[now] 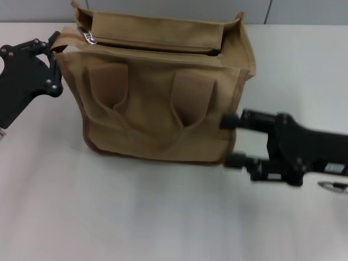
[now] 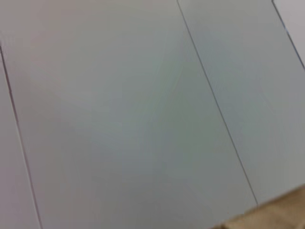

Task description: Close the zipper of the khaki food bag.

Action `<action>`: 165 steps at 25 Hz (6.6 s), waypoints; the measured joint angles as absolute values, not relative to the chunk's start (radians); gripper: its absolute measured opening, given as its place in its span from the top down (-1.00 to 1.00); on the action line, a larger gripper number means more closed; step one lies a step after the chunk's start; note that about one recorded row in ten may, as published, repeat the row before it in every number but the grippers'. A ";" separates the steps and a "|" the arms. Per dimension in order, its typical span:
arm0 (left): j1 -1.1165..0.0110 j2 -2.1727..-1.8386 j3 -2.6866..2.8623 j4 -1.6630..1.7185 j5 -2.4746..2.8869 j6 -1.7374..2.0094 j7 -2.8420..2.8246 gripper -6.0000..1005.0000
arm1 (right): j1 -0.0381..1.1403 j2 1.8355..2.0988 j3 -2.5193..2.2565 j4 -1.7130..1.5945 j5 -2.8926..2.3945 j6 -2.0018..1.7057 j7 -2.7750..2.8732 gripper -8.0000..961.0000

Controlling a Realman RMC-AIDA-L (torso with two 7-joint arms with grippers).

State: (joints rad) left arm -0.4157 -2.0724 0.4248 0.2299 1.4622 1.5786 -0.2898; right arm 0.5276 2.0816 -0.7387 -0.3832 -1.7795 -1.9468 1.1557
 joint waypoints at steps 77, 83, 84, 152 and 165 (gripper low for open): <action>-0.448 -2.077 0.427 0.138 1.415 1.751 -0.207 0.93 | 1.127 2.091 -1.057 -0.357 -1.614 -1.190 2.430 0.20; -0.448 -2.077 0.428 0.134 1.415 1.753 -0.207 0.93 | 1.135 2.092 -1.073 -0.346 -1.609 -1.169 2.427 0.20; -0.448 -2.077 0.430 0.134 1.415 1.753 -0.207 0.93 | 1.142 2.092 -1.087 -0.343 -1.608 -1.156 2.427 0.23; -0.410 -2.075 0.394 0.130 1.415 1.759 -0.192 0.89 | 1.022 2.092 -1.199 -0.424 -1.422 -1.197 2.137 0.96; -0.388 -2.074 0.385 0.129 1.414 1.755 -0.196 0.88 | 0.944 2.090 -1.195 -0.426 -1.341 -1.215 1.987 0.97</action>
State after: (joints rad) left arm -0.3879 -2.0738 0.3846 0.1290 1.4140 1.7549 -0.1959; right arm 0.9435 2.0902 -1.1946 -0.4256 -1.3406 -1.2145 1.9870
